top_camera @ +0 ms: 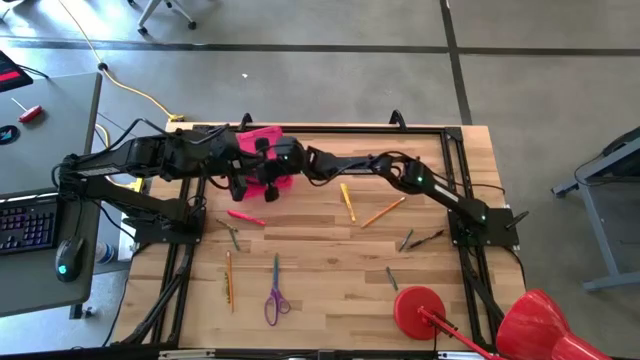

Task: Pick & place school supplies into a supply box
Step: Put the blue pencil into the supply box, then put the pink pen into the supply box, then put the black transparent pen into the supply box

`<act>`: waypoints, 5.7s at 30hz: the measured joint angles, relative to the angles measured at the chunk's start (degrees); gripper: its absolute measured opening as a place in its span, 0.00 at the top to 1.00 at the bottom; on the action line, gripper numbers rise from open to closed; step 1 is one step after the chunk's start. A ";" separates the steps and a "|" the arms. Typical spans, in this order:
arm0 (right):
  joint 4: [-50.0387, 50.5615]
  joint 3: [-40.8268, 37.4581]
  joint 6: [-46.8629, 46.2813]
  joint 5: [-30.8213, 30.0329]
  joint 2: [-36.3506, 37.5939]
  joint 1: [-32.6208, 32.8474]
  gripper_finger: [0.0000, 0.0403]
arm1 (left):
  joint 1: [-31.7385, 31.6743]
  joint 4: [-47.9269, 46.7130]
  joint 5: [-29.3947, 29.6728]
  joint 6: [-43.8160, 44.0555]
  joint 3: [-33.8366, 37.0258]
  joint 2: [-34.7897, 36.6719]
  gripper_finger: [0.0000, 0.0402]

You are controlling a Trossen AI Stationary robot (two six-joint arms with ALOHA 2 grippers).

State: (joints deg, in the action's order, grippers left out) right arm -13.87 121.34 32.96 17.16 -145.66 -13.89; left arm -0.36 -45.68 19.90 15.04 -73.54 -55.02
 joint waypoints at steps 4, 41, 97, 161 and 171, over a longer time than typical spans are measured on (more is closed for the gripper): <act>0.77 1.05 -2.96 -0.03 -4.05 -0.57 0.99 | 0.00 -0.89 0.17 -0.12 0.00 0.00 0.86; 9.82 1.18 -20.16 -20.10 -1.64 13.68 0.82 | 0.02 -10.24 3.19 3.48 0.00 0.17 0.86; 11.77 -23.69 -15.05 -26.89 17.55 4.87 0.98 | 0.02 -10.18 -0.54 5.01 0.02 0.14 0.86; 22.21 -23.56 -14.63 -26.68 22.34 19.31 0.77 | 0.02 -19.51 -19.74 3.09 36.15 -19.80 0.86; 23.39 -23.56 -14.87 -28.88 22.34 20.07 0.77 | 0.02 -17.80 -19.45 3.24 36.15 -25.61 0.86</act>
State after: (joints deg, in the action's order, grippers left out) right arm 9.52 97.78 18.09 -11.73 -123.33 6.17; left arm -0.34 -63.49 0.45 18.28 -37.39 -80.63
